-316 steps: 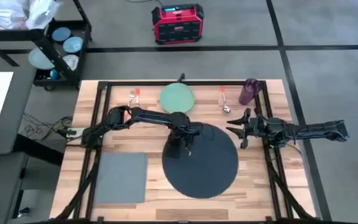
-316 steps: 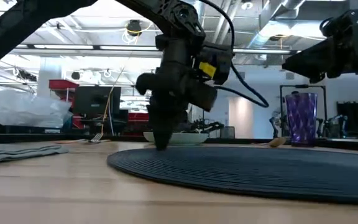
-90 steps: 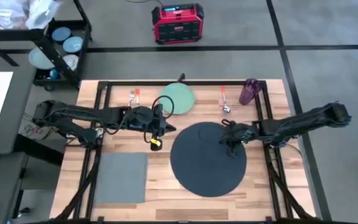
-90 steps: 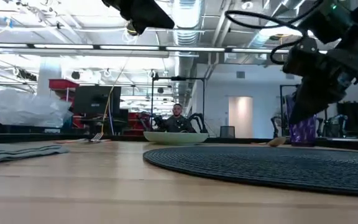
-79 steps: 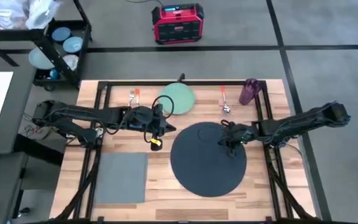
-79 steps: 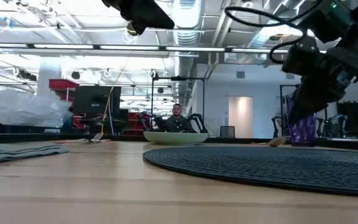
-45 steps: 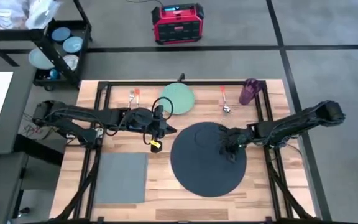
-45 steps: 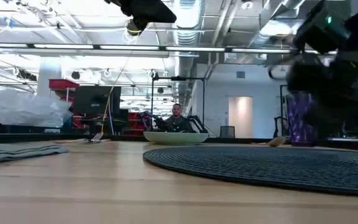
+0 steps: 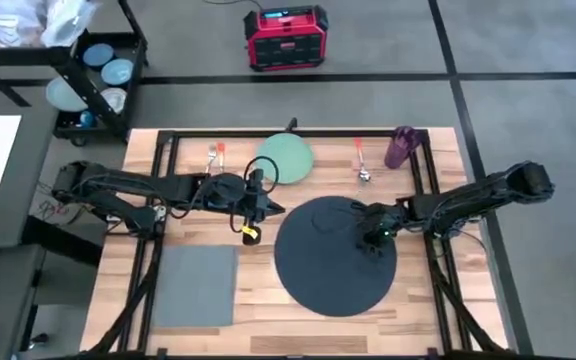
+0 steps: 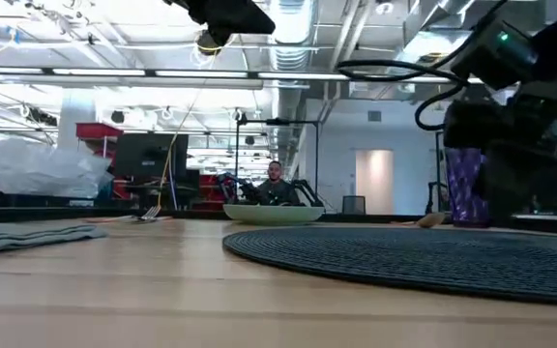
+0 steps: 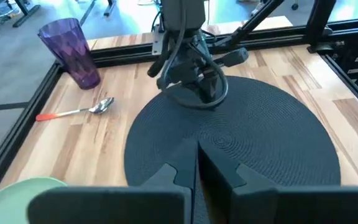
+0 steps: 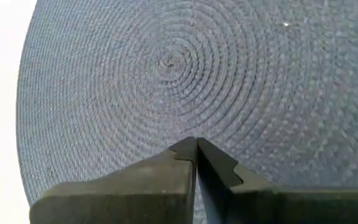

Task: Set table place
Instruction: Move the blue placemat to the center

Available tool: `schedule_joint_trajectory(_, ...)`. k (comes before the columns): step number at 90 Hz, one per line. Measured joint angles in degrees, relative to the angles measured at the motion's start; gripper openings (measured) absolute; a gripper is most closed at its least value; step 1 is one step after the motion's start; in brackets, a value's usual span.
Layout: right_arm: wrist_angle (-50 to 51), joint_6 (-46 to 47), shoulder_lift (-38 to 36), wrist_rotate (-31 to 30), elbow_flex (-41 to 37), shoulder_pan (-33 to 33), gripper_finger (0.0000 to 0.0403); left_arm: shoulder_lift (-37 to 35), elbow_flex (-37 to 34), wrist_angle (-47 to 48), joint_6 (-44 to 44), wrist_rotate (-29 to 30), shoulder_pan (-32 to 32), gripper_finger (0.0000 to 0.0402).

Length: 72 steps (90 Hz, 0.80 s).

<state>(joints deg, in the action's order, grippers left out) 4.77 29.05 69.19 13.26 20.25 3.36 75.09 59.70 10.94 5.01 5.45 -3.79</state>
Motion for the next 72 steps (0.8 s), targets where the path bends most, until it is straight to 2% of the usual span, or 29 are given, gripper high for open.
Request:
schedule_joint_trajectory(17,-3.32,-1.04,5.01,1.2,0.14,-0.86,0.0,0.0,0.0,0.02,-0.32,-0.02,-1.08,0.0)
schedule_joint_trajectory(48,-4.55,-7.52,11.87,4.97,5.48,-4.06,0.0,0.0,0.0,0.07,-0.15,-0.02,-1.4,0.0)
schedule_joint_trajectory(72,-8.47,-9.13,15.2,7.0,7.31,-4.67,0.0,0.0,0.0,0.13,-0.27,-0.02,-1.46,0.0)
